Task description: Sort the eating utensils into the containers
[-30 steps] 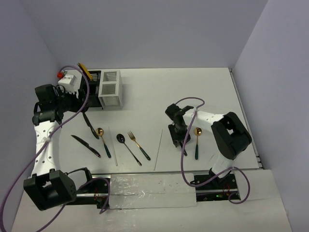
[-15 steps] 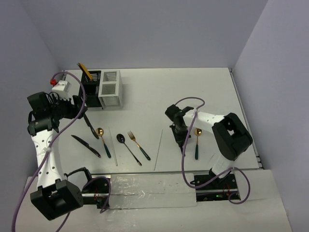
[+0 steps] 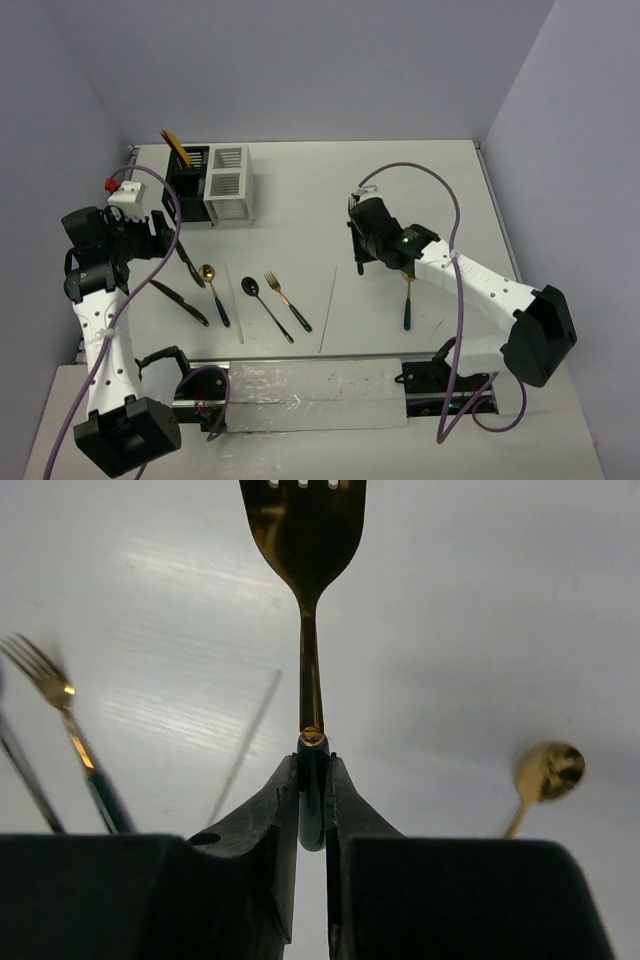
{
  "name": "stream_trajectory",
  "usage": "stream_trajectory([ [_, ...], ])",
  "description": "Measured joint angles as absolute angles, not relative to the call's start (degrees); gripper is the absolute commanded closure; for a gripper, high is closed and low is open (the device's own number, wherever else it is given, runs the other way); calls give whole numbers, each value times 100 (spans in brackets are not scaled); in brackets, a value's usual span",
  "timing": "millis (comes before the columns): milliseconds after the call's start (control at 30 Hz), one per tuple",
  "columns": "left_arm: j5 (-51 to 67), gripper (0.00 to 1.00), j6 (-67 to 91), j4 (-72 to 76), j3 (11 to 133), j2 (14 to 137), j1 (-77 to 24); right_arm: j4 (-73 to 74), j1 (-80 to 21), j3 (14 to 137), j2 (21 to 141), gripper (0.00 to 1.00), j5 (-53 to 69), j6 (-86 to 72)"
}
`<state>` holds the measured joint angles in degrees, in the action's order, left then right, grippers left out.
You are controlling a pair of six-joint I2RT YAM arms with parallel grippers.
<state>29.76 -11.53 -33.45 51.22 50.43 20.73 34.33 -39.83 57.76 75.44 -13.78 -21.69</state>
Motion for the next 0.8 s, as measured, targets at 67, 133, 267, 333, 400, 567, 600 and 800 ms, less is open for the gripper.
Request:
stream_trajectory([
  [67, 2867, 26, -1116, -3315, 5118, 5043, 2073, 2963, -4110, 5774, 7446, 100, -1426, -2110],
  [133, 2735, 26, -1079, -3256, 5118, 5041, 2073, 2241, -4300, 5776, 7428, 100, -1409, -2021],
  [267, 2521, 26, -1009, -3114, 5057, 5011, 2073, 762, -4633, 6051, 7824, 100, -1328, -1806],
  [333, 2434, 26, -985, -3065, 5011, 4989, 2073, 19, -4705, 6490, 8311, 100, -1282, -1726],
  [400, 2344, 26, -963, -3020, 4982, 4980, 2073, -947, -4711, 7089, 8991, 100, -1267, -1651],
  [567, 2143, 26, -941, -2941, 4960, 4980, 2080, -2606, -4692, 9004, 10903, 100, -1356, -1562],
  [600, 2130, 26, -939, -2934, 4958, 4984, 2084, -2764, -4685, 9507, 11290, 100, -1369, -1584],
  [800, 2084, 26, -941, -2891, 4932, 5046, 2093, -2941, -4606, 12418, 13600, 100, -1365, -1734],
])
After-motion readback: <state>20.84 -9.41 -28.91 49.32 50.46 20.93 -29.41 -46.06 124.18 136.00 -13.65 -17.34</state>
